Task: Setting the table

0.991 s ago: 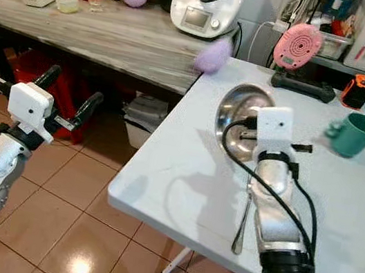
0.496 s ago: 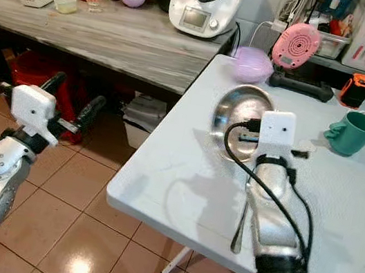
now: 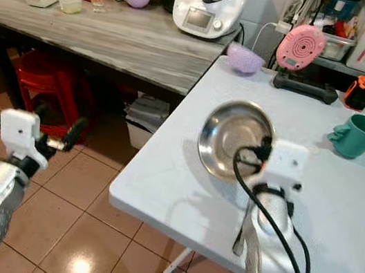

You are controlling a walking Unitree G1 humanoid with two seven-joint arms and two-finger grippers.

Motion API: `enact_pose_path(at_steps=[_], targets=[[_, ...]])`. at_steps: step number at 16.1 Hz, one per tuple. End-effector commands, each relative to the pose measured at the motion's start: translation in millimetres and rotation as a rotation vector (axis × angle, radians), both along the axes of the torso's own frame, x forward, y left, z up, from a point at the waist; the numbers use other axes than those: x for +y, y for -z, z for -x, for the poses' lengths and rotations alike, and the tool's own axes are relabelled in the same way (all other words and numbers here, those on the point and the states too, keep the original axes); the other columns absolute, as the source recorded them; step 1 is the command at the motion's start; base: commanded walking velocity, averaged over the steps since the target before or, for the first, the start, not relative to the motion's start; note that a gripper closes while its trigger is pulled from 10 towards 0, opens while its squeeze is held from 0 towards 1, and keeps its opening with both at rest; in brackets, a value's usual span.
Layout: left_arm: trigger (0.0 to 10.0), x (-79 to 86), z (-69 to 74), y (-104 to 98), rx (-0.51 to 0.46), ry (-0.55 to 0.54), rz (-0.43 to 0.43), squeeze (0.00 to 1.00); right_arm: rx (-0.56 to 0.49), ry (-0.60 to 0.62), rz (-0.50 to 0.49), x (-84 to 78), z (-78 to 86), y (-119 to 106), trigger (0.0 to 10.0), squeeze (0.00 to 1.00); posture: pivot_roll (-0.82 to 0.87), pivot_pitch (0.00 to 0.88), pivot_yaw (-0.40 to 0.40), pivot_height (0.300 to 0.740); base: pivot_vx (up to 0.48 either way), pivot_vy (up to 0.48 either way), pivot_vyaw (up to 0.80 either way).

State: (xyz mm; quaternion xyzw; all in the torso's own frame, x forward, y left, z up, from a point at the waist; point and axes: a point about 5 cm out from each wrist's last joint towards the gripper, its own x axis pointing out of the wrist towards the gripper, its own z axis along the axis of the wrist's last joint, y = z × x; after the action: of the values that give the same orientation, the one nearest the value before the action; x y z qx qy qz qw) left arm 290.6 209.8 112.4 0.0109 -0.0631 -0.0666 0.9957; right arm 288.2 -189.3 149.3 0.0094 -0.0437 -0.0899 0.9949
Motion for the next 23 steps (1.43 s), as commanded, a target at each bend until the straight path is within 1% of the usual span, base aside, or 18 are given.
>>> enact_pose_path(at_steps=[1, 2, 3, 8, 12, 16, 21, 22, 23], targets=[[10.0, 2.3, 2.0, -2, -0.004, -0.015, 0.002, 0.00, -0.030, -0.005, -0.027, -0.6, 5.4, -7, 0.0, 0.00, 0.00, 0.000, 0.025, 0.740, 0.000, 0.000, 0.00], [10.0, 1.2, 2.8, 0, 0.006, -0.020, 0.004, 0.00, -0.015, -0.009, -0.048, -0.2, 13.3, -1, 0.0, 0.00, 0.00, 0.000, 0.021, 0.740, 0.000, 0.000, 0.00], [10.0, 0.3, 1.7, 0, 0.008, -0.019, -0.001, 0.00, 0.000, -0.019, -0.050, 1.6, 17.2, 3, 0.0, 0.00, 0.00, 0.000, 0.022, 0.740, 0.000, 0.000, 0.00], [10.0, 1.6, -1.2, -3, 0.010, -0.020, -0.007, 0.00, 0.003, -0.035, -0.064, 4.9, 18.9, 3, 0.0, 0.00, 0.00, 0.000, 0.023, 0.740, 0.000, 0.000, 0.00], [10.0, 3.2, 1.0, 1, 0.028, -0.041, -0.001, 0.00, 0.003, -0.039, -0.072, 6.1, 20.1, 4, 0.0, 0.00, 0.00, 0.000, 0.020, 0.740, 0.000, 0.000, 0.00], [10.0, 3.4, -1.4, 2, 0.037, -0.066, 0.008, 0.00, 0.008, -0.050, -0.076, 9.3, 18.8, 5, 0.0, 0.00, 0.01, 0.000, 0.017, 0.740, 0.000, 0.000, 0.00], [10.0, 3.1, -3.5, 2, 0.040, -0.066, 0.011, 0.00, 0.007, -0.060, -0.074, 10.7, 19.5, 7, 0.0, 0.00, 0.00, 0.000, 0.021, 0.740, 0.000, 0.000, 0.00], [10.0, 2.7, -3.9, 2, 0.042, -0.066, 0.012, 0.00, 0.008, -0.059, -0.074, 10.6, 19.5, 7, 2.3, 0.00, 0.00, 0.000, 0.020, 0.740, 0.000, 0.000, 0.00], [10.0, 2.0, -4.5, 2, 0.047, -0.066, 0.018, 0.00, 0.011, -0.059, -0.074, 10.7, 19.2, 7, 9.2, 0.00, 0.00, 0.000, 0.020, 0.740, 0.000, 0.000, 0.00]])
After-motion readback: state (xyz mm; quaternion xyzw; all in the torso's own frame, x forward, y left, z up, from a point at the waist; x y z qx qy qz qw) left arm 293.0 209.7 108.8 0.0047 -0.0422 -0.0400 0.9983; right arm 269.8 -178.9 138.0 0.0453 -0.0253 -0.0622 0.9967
